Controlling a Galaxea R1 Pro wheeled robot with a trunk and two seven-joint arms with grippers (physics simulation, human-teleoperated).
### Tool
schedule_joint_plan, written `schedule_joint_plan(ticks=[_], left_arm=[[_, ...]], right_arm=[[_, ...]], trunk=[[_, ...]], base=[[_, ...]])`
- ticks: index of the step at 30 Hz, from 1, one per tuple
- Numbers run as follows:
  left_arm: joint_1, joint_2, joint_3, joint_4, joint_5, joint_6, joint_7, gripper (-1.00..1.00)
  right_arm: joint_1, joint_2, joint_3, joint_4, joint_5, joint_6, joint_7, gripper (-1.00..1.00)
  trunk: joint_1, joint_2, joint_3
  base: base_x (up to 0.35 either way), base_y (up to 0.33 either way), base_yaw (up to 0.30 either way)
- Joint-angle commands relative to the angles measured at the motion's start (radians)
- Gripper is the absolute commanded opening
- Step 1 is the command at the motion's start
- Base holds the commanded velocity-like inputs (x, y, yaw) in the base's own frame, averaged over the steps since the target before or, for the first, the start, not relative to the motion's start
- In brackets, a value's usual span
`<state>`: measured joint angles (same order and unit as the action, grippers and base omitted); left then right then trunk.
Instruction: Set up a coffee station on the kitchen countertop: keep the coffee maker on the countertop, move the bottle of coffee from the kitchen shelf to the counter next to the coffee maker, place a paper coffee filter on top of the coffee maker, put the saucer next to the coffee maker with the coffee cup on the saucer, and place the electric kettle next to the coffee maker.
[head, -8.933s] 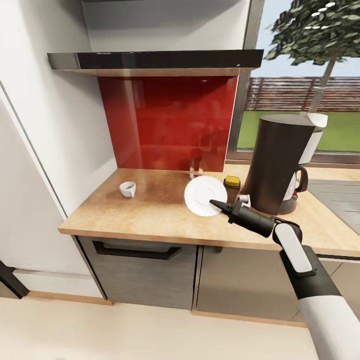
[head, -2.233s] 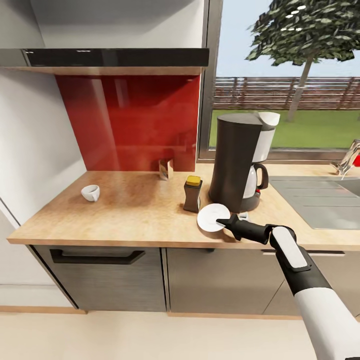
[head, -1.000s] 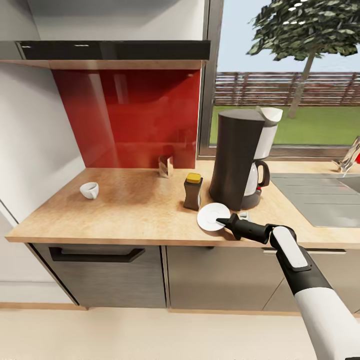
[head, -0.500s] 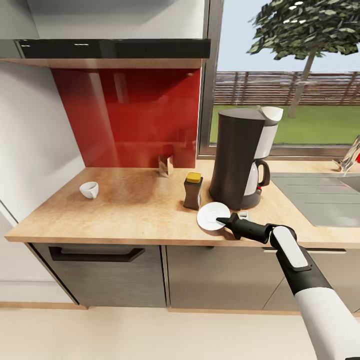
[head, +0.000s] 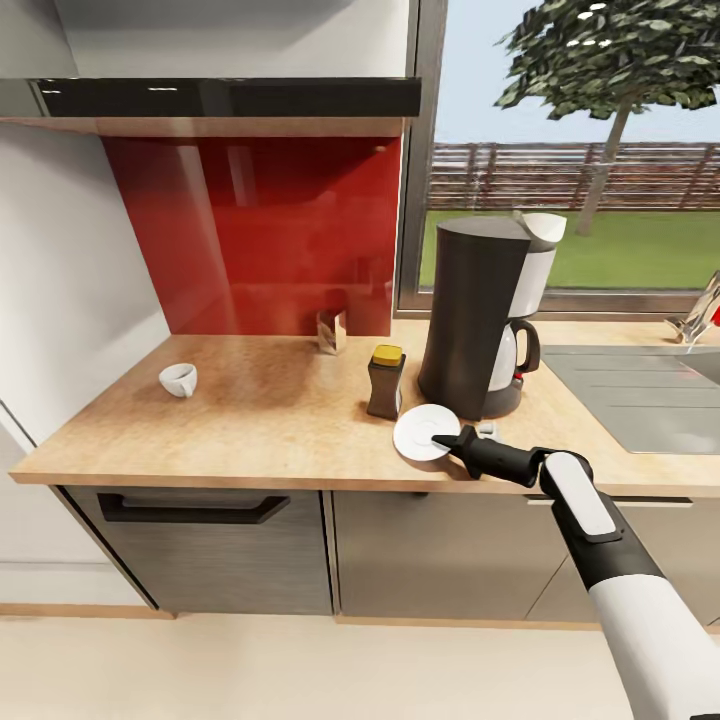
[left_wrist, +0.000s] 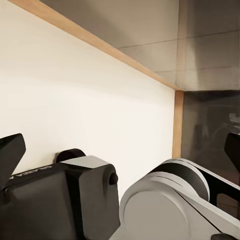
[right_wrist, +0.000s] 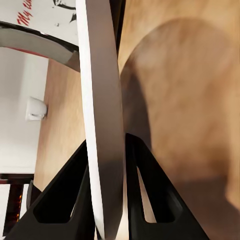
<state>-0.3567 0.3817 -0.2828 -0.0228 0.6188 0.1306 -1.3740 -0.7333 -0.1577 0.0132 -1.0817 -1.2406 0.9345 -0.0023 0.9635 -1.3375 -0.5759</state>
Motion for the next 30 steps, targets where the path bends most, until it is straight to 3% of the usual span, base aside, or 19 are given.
schedule_joint_plan(ticks=[1,4,7,10,14,18,30], left_arm=[[-0.001,0.0,-0.009,0.0,0.009,0.011,-0.004,1.0],[-0.001,0.0,-0.009,0.0,0.009,0.011,-0.005,1.0],[-0.001,0.0,-0.009,0.0,0.009,0.011,-0.005,1.0],[-0.001,0.0,-0.009,0.0,0.009,0.011,-0.005,1.0],[-0.001,0.0,-0.009,-0.001,0.009,0.011,-0.004,1.0],[-0.001,0.0,-0.009,0.0,0.009,0.011,-0.004,1.0],[-0.001,0.0,-0.009,0.0,0.009,0.012,-0.005,1.0]], right_arm=[[0.0,0.003,0.002,0.005,0.014,0.003,-0.001,-1.0],[0.0,0.012,0.002,0.005,-0.005,0.002,-0.01,-1.0],[-0.001,0.015,0.002,0.005,-0.048,0.001,-0.083,-1.0],[-0.015,0.015,0.002,0.004,-0.214,-0.024,-0.251,-1.0],[-0.024,0.015,0.003,0.001,-0.354,-0.064,-0.399,-1.0],[-0.027,0.015,0.002,0.0,-0.393,-0.073,-0.441,-1.0],[-0.027,0.015,0.002,0.001,-0.403,-0.077,-0.452,-1.0]], trunk=[[0.0,0.0,-0.001],[0.0,0.0,-0.001],[0.0,0.0,-0.001],[0.0,0.0,-0.001],[0.0,0.0,-0.001],[0.0,0.0,-0.001],[0.0,0.0,-0.001]], base=[[0.0,0.0,0.0],[0.0,0.0,0.0],[0.0,0.0,0.0],[0.0,0.0,0.0],[0.0,0.0,0.0],[0.0,0.0,0.0],[0.0,0.0,0.0]])
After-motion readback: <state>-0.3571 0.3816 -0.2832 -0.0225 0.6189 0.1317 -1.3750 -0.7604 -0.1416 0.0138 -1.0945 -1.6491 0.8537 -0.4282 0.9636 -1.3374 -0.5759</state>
